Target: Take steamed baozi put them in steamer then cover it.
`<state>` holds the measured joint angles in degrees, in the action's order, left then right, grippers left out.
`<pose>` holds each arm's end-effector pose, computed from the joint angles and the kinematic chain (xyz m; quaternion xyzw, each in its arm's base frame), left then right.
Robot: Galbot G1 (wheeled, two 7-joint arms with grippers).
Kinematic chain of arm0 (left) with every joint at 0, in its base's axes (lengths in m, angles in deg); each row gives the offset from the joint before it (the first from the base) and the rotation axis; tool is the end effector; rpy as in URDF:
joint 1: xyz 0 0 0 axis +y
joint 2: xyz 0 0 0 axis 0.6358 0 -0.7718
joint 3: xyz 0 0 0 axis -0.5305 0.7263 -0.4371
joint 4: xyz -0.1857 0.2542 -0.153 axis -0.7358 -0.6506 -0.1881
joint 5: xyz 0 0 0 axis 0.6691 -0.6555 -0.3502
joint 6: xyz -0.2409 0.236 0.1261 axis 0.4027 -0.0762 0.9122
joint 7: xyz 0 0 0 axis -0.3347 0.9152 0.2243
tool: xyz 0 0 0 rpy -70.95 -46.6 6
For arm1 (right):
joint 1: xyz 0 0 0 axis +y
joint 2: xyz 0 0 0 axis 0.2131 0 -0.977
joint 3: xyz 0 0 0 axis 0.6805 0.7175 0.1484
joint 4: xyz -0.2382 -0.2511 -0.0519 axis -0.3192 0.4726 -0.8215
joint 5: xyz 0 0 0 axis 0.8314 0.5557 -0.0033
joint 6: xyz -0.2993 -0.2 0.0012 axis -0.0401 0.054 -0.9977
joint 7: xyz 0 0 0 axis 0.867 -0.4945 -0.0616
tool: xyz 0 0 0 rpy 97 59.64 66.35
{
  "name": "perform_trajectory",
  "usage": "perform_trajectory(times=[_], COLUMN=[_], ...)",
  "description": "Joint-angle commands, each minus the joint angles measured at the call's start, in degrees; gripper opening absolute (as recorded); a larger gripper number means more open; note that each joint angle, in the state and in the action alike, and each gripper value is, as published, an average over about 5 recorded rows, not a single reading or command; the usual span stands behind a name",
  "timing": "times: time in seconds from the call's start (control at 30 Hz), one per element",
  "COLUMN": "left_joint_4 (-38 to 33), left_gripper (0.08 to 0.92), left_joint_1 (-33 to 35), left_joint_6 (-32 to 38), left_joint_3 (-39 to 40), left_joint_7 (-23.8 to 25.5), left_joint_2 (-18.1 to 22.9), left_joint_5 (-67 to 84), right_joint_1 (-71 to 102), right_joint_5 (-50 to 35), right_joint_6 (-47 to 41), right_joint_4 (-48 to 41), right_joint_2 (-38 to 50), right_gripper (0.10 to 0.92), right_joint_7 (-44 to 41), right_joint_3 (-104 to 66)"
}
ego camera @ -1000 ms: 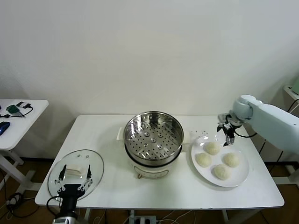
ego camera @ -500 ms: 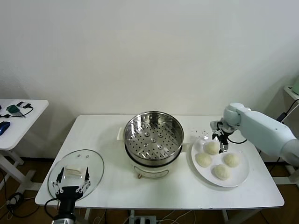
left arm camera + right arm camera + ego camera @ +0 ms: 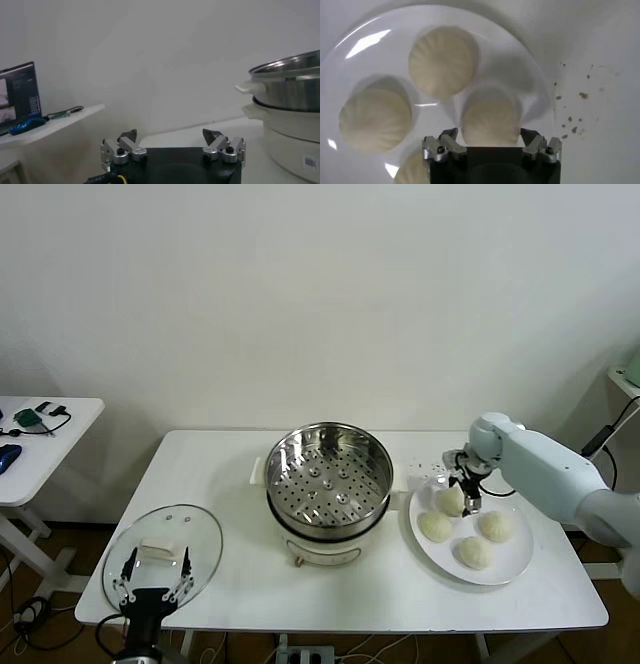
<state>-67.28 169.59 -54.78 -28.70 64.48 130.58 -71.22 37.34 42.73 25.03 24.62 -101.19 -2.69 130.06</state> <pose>0.1196 0.0660 -0.3586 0.0798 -0.9880 -0.1239 0.0471 0.6012 -0.1475 -0.2487 0.4897 -0.4792 0.5691 0.4546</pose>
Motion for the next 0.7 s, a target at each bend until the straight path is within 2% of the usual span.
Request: perform_trajectory(times=[0.03, 0.37, 0.7], left_joint_4=[-0.1, -0.1, -0.4], left_gripper=[0.823, 0.823, 0.823], left_joint_1=[0.3, 1.0, 1.9], left_joint_6=[0.0, 0.3, 0.6], left_joint_3=[0.0, -0.1, 0.0], left_joint_7=[0.0, -0.2, -0.2], left_joint_2=[0.1, 0.0, -0.3], left_joint_5=[-0.1, 0.1, 0.3], right_joint_1=[0.7, -2.2, -26.5], right_joint_5=[1.2, -1.4, -11.3], right_joint_6=[0.4, 3.0, 14.0], right_joint_4=[-1.6, 1.5, 13.0], right_joint_2=[-0.9, 0.7, 1.9], right_gripper=[0.721, 0.683, 0.687], right_joint_7=[0.0, -0.6, -3.2], right_joint_3=[-1.0, -0.1, 17.8])
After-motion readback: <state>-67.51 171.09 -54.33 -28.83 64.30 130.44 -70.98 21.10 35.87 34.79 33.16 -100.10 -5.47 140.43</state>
